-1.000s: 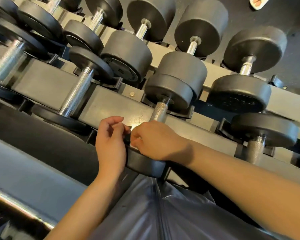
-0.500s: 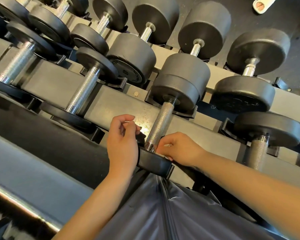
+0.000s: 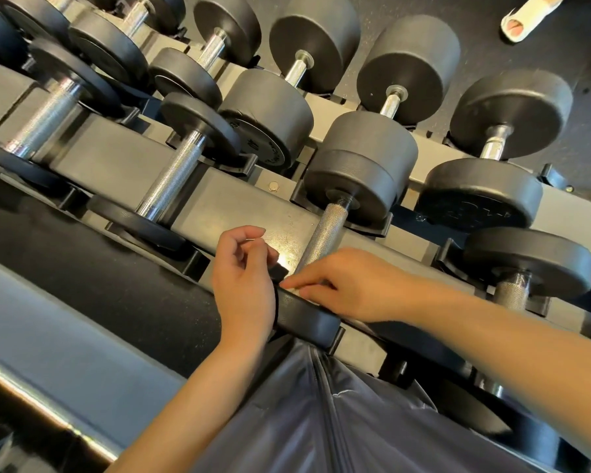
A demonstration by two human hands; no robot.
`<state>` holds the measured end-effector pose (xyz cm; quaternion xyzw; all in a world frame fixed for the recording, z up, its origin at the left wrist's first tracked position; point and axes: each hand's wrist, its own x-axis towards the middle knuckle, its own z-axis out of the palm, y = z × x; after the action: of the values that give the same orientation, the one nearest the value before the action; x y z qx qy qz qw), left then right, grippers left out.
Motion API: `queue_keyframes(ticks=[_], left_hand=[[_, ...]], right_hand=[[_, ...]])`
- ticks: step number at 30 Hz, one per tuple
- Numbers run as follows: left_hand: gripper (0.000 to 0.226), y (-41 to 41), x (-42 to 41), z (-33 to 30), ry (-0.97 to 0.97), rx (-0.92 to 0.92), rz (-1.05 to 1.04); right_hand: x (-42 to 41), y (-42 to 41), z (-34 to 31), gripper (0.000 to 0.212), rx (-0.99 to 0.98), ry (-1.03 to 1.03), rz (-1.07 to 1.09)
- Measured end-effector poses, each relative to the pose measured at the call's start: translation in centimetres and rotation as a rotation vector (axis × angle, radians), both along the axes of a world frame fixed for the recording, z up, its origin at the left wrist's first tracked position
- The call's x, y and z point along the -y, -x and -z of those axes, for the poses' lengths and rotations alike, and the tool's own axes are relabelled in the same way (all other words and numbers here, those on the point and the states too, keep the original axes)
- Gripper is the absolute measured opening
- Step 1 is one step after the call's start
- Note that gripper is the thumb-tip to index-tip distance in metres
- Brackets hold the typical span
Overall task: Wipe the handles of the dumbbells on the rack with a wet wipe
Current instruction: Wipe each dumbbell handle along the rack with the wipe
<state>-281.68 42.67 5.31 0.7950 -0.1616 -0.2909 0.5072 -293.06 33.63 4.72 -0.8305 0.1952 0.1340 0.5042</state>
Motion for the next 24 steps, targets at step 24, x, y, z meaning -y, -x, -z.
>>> queue_keyframes(ticks=[24], left_hand=[[0.034,-0.2,-1.1,1.0,0.115,-0.054,-0.119]], right_hand=[[4.3,-5.7,-1.4,0.029,-0.251,0.403,-0.63]])
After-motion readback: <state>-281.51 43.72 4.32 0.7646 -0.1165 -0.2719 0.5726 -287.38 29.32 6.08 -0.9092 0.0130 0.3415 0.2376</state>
